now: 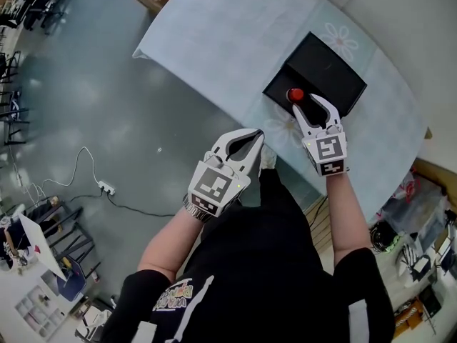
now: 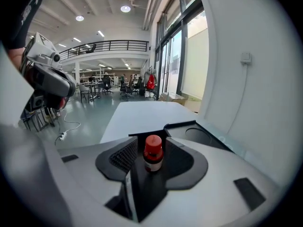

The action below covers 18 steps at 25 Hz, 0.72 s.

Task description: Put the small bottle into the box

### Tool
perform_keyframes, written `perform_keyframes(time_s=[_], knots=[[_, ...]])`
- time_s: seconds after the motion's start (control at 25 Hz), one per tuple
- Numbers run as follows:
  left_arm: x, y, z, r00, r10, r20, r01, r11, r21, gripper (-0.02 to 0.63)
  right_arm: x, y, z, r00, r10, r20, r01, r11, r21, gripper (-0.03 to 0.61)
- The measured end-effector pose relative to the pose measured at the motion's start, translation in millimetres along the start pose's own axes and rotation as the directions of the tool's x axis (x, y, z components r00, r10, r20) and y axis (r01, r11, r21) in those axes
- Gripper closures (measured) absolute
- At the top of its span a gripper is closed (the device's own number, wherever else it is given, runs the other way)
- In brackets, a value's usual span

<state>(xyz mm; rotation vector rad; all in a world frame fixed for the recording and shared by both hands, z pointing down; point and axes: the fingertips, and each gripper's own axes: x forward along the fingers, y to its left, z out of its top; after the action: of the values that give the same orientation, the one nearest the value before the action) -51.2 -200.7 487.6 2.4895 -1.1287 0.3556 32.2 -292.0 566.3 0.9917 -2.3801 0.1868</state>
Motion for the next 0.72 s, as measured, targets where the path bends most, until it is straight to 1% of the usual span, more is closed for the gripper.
perform_keyframes(time_s=[0.12, 0.24, 0.32, 0.36, 0.44, 0.52, 0.72], knots=[[-22.9, -6.7, 2.2, 1.000, -0.023, 0.020, 0.023, 0.999, 0.023, 0.606, -23.4, 14.7, 16.6, 0.998, -0.040, 0.039, 0.039, 0.999, 0.032, 0.405], [-49.9, -14.8, 4.5, 0.998, -0.044, 0.036, 0.042, 0.998, 0.050, 0.606, -53.1, 37.8, 39.3, 0.992, -0.067, 0.108, 0.057, 0.994, 0.094, 0.418], [-69.4, -22.6, 8.1, 0.997, -0.058, 0.049, 0.054, 0.996, 0.071, 0.606, -78.2, 54.1, 54.9, 0.982, -0.094, 0.163, 0.070, 0.986, 0.150, 0.535], [-80.4, -26.7, 10.4, 0.996, -0.065, 0.057, 0.060, 0.995, 0.082, 0.606, -90.8, 63.8, 62.3, 0.976, -0.106, 0.188, 0.072, 0.981, 0.180, 0.564], [-103.4, -35.6, 13.7, 0.994, -0.080, 0.074, 0.072, 0.992, 0.104, 0.606, -115.5, 86.7, 74.8, 0.965, -0.121, 0.234, 0.066, 0.972, 0.227, 0.569], [-124.0, -46.1, 13.7, 0.991, -0.096, 0.088, 0.085, 0.988, 0.126, 0.606, -139.7, 110.4, 82.2, 0.954, -0.135, 0.267, 0.066, 0.966, 0.251, 0.571], [-161.0, -70.8, 5.1, 0.984, -0.141, 0.105, 0.122, 0.978, 0.170, 0.606, -189.2, 164.1, 89.6, 0.934, -0.166, 0.316, 0.083, 0.963, 0.258, 0.571]])
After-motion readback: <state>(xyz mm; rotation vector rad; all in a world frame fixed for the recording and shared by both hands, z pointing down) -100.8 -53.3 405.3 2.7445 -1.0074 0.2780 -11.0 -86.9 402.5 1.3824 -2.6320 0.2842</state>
